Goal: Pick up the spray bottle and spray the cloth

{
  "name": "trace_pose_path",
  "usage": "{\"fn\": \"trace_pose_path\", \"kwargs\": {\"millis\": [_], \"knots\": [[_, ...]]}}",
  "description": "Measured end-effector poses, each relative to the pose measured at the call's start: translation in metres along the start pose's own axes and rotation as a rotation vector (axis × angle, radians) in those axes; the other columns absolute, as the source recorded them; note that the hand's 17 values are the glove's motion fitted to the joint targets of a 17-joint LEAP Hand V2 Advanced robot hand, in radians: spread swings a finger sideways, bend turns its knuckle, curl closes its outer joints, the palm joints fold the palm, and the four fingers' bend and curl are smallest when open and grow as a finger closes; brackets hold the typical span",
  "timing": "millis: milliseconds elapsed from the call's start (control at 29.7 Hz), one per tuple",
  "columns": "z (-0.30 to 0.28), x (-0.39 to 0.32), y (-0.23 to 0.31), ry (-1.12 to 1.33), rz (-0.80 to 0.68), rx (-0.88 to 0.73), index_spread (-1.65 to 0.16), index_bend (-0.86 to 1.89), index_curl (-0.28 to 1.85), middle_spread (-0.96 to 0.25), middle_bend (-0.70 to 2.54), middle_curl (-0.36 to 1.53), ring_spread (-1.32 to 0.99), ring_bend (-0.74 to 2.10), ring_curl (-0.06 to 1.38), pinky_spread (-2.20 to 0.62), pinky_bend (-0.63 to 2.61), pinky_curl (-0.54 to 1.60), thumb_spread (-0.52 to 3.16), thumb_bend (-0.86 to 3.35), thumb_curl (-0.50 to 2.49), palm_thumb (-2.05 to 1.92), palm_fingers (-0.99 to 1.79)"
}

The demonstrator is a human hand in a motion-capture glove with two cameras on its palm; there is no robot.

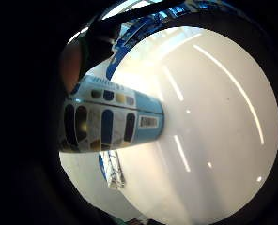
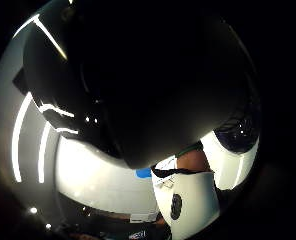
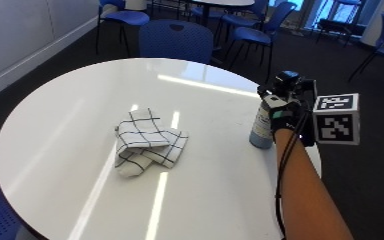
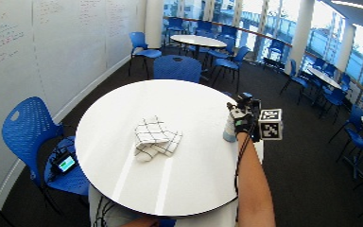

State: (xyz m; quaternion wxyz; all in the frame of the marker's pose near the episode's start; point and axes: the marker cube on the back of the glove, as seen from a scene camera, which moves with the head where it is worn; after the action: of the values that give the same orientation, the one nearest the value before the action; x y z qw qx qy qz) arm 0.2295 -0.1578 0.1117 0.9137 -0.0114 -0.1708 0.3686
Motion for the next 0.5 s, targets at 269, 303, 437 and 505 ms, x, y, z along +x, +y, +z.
{"fn": "trace_pose_path", "kwargs": {"millis": [269,303,437,505], "knots": [[-0.002,-0.013,-0.007,-0.017,0.005,0.072,-0.35,0.38,0.42,-0.06,0.20,0.34,-0.04,0.27,0.32,0.20,0.09,0.24,0.98,0.00,0.42,0.85,0.84],[-0.002,-0.014,-0.009,-0.023,0.006,0.080,-0.35,0.38,0.43,-0.06,0.20,0.35,-0.04,0.27,0.32,0.19,0.10,0.24,0.98,0.00,0.42,0.86,0.85],[0.000,-0.017,-0.012,-0.058,0.005,0.121,-0.34,0.38,0.44,-0.08,0.25,0.37,-0.06,0.28,0.33,0.17,0.09,0.21,0.95,0.00,0.45,0.89,0.91],[0.000,-0.019,-0.013,-0.068,-0.005,0.158,-0.33,0.37,0.44,-0.10,0.28,0.38,-0.07,0.29,0.34,0.16,0.09,0.20,0.94,-0.01,0.45,0.90,0.95]]}}
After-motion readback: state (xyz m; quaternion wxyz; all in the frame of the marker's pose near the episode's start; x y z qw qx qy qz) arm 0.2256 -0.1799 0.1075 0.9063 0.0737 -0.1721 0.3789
